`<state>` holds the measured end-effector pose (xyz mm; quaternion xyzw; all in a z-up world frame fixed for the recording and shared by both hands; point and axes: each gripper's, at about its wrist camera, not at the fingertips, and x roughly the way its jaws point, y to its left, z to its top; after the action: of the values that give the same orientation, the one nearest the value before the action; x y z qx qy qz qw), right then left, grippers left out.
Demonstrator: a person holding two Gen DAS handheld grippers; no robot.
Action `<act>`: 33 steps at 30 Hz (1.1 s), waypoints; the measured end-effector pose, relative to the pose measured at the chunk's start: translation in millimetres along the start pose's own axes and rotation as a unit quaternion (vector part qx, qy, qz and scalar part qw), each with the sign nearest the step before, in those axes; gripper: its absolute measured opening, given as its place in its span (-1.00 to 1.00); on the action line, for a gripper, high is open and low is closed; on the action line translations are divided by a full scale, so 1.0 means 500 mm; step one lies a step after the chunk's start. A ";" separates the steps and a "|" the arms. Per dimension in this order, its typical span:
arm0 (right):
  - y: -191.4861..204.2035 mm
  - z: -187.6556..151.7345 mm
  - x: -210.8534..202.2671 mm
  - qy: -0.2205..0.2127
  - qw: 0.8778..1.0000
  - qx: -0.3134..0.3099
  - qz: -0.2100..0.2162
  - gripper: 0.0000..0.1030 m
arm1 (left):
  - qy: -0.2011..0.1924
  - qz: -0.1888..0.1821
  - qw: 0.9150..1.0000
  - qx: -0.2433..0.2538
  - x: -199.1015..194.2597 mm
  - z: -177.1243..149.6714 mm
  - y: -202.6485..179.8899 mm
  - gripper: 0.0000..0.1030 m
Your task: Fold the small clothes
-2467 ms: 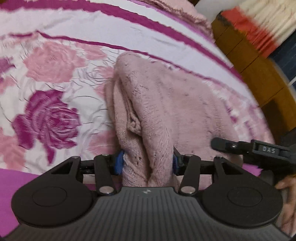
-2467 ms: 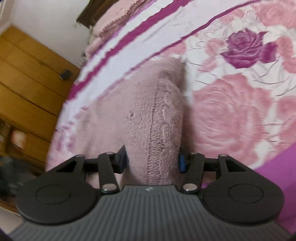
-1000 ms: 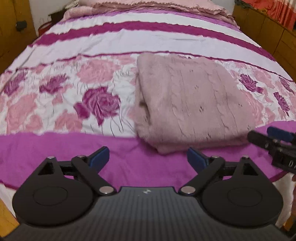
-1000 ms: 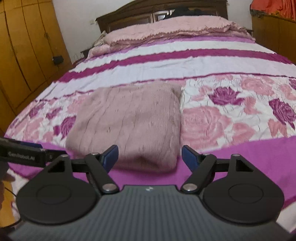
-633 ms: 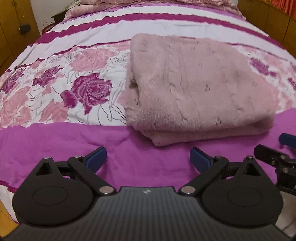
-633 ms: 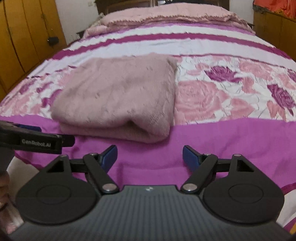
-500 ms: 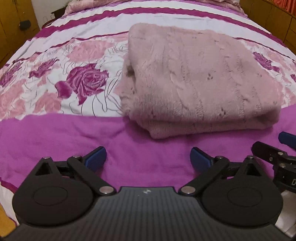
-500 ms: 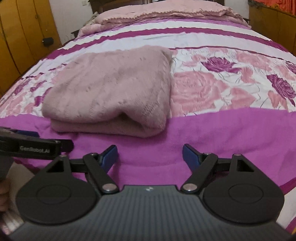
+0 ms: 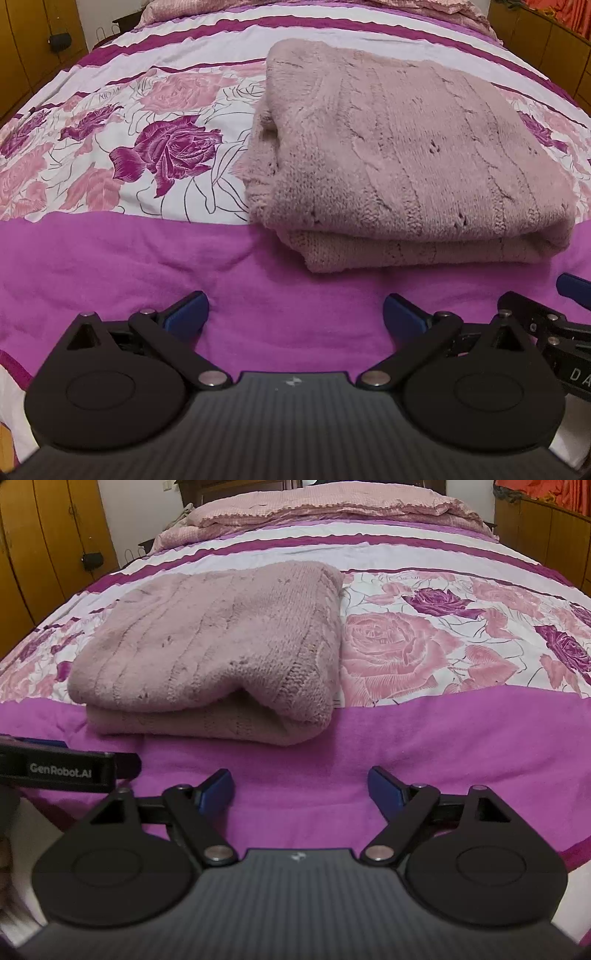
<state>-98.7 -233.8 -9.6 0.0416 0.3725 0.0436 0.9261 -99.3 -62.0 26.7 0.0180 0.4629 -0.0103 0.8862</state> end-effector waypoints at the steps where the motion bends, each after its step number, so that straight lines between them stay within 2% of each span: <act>1: 0.001 0.000 0.000 0.000 1.000 -0.001 0.000 0.63 | -0.001 0.001 1.000 0.001 -0.001 -0.001 -0.001 1.00; 8: 0.005 0.000 0.005 0.002 1.000 -0.006 0.001 0.70 | -0.006 0.000 1.000 0.001 -0.004 -0.005 -0.001 1.00; 33: 0.006 0.000 0.005 0.002 1.000 -0.007 0.000 0.72 | -0.009 0.000 1.000 0.001 -0.006 -0.007 -0.002 1.00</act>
<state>-97.1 -230.4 -10.8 0.0356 0.3741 0.0465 0.9256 -103.9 -62.7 27.0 0.0189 0.4552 -0.0109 0.8901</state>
